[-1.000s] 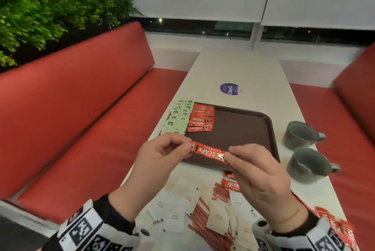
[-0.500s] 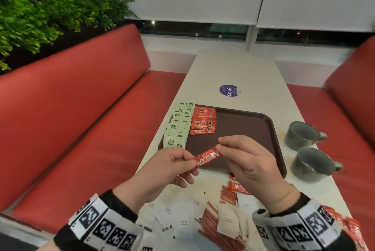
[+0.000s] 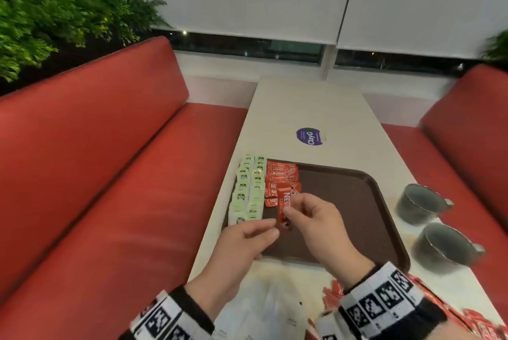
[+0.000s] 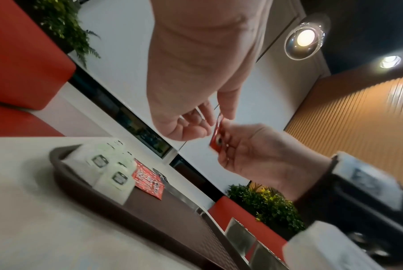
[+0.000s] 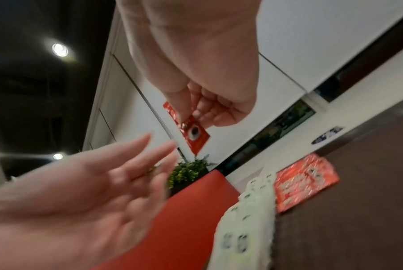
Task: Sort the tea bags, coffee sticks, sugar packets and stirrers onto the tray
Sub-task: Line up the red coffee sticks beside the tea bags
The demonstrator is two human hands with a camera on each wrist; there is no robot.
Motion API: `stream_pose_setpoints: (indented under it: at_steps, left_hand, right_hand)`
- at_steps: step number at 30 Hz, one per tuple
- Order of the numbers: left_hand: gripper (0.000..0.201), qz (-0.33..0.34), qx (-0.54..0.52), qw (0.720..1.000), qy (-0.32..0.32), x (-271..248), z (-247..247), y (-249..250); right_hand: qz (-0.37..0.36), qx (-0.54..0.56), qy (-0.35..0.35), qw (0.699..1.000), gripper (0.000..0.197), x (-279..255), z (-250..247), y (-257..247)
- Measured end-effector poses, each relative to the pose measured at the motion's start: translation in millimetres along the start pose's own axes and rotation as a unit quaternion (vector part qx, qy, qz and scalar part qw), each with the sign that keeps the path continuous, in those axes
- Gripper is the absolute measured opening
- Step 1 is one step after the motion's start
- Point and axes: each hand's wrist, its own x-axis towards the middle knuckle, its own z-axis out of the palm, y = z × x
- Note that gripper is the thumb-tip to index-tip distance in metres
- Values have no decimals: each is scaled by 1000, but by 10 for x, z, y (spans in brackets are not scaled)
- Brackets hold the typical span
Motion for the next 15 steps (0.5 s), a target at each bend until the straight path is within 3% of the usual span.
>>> stream_pose_setpoints:
  at_steps: [3, 7, 12, 15]
  left_hand:
    - [15, -16, -13, 999, 36, 90, -254, -82]
    - [10, -37, -26, 995, 87, 182, -547, -173]
    - [11, -50, -43, 993, 95, 276, -658, -215]
    - [12, -49, -40, 994, 89, 305, -660, -249]
  right_hand:
    - [41, -208, -50, 976, 14, 476, -81, 218]
    - [81, -463, -152, 869, 9, 996, -35, 497]
    - [55, -567, -223, 791, 20, 1319, 149, 658]
    - [51, -581, -228, 780, 20, 1422, 196, 754]
